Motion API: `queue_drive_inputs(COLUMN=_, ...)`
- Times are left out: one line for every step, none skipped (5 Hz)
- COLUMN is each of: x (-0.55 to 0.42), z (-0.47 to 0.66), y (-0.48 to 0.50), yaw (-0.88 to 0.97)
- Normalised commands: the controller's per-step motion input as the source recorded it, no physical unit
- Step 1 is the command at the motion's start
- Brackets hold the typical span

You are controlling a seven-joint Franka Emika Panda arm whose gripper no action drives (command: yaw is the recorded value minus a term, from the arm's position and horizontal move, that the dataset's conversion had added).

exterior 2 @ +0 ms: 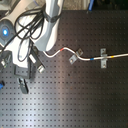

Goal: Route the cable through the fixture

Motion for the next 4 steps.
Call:
queue_drive_inputs(x=-0.047, z=-0.08, y=0.148, yaw=-0.10)
queue_drive_inputs(x=-0.114, z=0.00, y=0.293, yaw=0.02)
queue_drive_inputs(x=-0.054, z=-0.01, y=0.364, yaw=0.00)
queue_drive_inputs(x=-0.048, z=0.06, y=0.333, yaw=0.00)
